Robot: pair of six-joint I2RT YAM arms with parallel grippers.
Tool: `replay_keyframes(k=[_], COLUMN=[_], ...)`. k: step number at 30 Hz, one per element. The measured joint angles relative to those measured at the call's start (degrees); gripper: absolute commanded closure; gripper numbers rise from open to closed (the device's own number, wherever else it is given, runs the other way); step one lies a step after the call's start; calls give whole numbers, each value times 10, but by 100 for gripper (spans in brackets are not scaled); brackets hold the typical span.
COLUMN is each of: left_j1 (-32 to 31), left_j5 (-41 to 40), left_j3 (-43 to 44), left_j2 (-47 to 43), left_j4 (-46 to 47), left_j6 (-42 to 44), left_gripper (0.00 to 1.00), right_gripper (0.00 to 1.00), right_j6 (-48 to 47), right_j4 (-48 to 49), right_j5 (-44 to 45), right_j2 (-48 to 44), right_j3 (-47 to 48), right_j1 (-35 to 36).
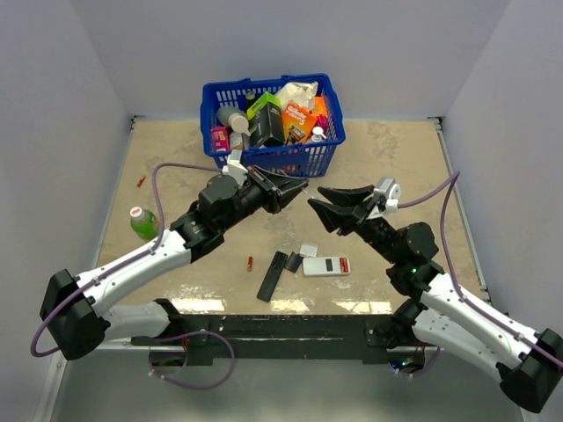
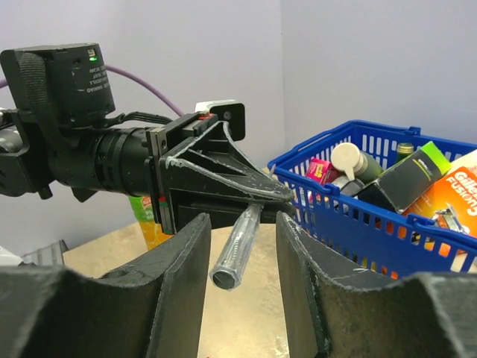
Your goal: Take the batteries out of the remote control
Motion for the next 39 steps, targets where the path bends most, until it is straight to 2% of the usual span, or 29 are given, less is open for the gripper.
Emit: replay_keyframes(k=[5,6,8,9,13,14,15,16,18,19,22,26,31,35,39], left_j1=[-4,-5,-6,-6,-7,-6,-6,-7,-7,-7,-7,-7,-6,-6,-5], left_j5=[0,0,-3,-5,-11,-10,-11,-11,-10,-9,-12,-33,-72,-98,-92], left_j3=[0,0,0,0,-3,-5,-6,-8,-13,-14,-14,-15,-16,-16,-34], left_j2=[0,0,0,-1,-1,-2,-2,-3,-5,-6,-22,-63,-129,-141,-125], left_j4=[0,0,0,-1,-1,0,0,0,2,-2,-38,-98,-170,-228,-252], left_j6=[0,-1,-1,-3,-10,-10,-10,-11,-5,0,25,73,178,277,353], left_gripper=[100,100,100,100,100,96,88,64,45,32,22,21,22,26,32], right_gripper=[72,84,97,100,100,100,100,100,100,100,100,100,100,100,100], right_j6=[-1,-2,-6,-8,-14,-14,-14,-14,-10,-8,0,22,66,119,155], right_j4=[-1,-1,-1,-2,-16,-22,-28,-33,-52,-66,-135,-268,-489,-661,-798], right_j5=[8,12,21,32,44,45,49,51,63,78,127,202,273,292,293], right_j2=[3,3,3,3,2,2,2,1,-1,-2,-3,-3,39,104,162], right_j3=[1,1,1,1,6,9,10,11,17,24,61,139,266,355,376], right_j1=[14,17,19,18,21,22,22,22,26,28,27,27,27,27,27])
